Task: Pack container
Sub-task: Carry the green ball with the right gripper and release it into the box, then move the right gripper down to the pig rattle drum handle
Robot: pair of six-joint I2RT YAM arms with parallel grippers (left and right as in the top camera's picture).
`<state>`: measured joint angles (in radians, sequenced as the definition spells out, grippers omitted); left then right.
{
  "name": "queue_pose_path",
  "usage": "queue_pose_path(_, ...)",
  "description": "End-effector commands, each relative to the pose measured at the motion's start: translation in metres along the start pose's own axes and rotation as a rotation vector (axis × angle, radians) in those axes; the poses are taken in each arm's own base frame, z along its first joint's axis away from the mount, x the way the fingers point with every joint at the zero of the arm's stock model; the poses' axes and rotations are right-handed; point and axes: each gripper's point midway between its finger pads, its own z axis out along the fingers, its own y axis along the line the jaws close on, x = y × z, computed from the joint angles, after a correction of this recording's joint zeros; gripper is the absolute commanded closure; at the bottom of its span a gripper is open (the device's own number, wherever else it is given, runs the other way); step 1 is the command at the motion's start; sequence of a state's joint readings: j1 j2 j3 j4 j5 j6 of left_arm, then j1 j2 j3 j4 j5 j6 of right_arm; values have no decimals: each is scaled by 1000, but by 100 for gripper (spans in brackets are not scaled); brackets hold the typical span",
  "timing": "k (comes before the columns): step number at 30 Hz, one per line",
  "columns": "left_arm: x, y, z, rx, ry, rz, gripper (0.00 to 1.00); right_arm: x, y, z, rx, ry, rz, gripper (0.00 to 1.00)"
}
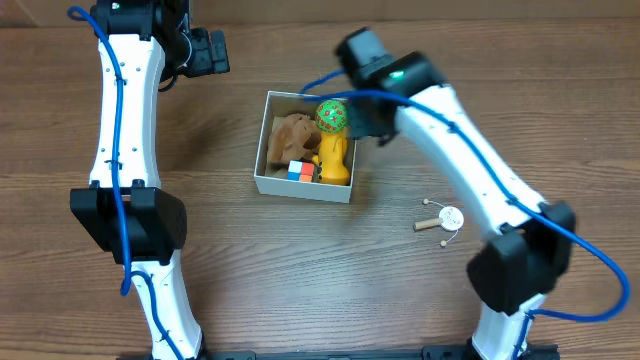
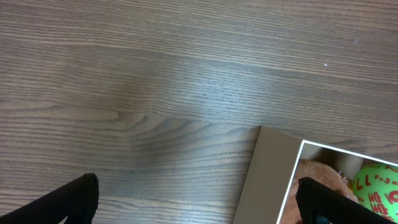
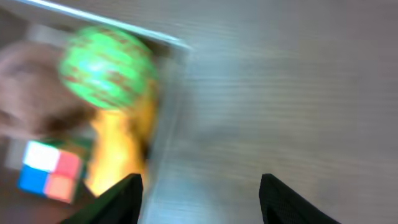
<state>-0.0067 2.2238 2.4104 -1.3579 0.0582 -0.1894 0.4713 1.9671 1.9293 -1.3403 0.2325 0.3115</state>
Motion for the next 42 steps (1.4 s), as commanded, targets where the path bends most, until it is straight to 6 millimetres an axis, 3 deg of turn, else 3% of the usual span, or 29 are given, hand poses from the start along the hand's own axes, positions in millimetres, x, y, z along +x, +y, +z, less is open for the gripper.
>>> queue_pose_path(1, -4, -3, -8, 1, -23, -10, 0, 12, -43, -14, 33, 60, 167, 38)
queue_pose_path(7, -4, -3, -8, 1, -23, -10, 0, 34, -74, -27, 74, 145, 185, 36)
queue_pose_path(13, -4, -3, -8, 1, -23, -10, 0, 47, -95, -80, 50, 58, 282, 36)
queue_pose_path(16, -4, -3, -8, 1, -23, -10, 0, 64, -106, -107, 28, -5, 346, 36)
queue_pose_path(19, -4, -3, -8, 1, -23, -10, 0, 87, -116, -114, 13, -48, 427, 36)
queue_pose_path(21, -4, -4, -8, 1, -23, -9, 0, 99, -118, -110, -4, -62, 471, 36)
queue_pose_path(26, -4, -3, -8, 1, -23, -10, 0, 120, -107, -63, -108, -89, 648, 35)
queue_pose_path(28, -4, -3, -8, 1, -23, -10, 0, 124, -100, -35, -133, -82, 708, 13)
queue_pose_path(29, -4, -3, -8, 1, -23, -10, 0, 125, -98, -28, -138, -77, 722, 7)
queue_pose_path(33, -4, -4, -8, 1, -23, -9, 0, 128, -90, 10, -141, -51, 739, 0)
queue_pose_path(37, -4, -3, -8, 1, -23, -10, 0, 121, -85, 24, -149, -35, 764, 0)
queue_pose_path(42, -4, -3, -8, 1, -23, -10, 0, 113, -74, 24, -219, -36, 767, 0)
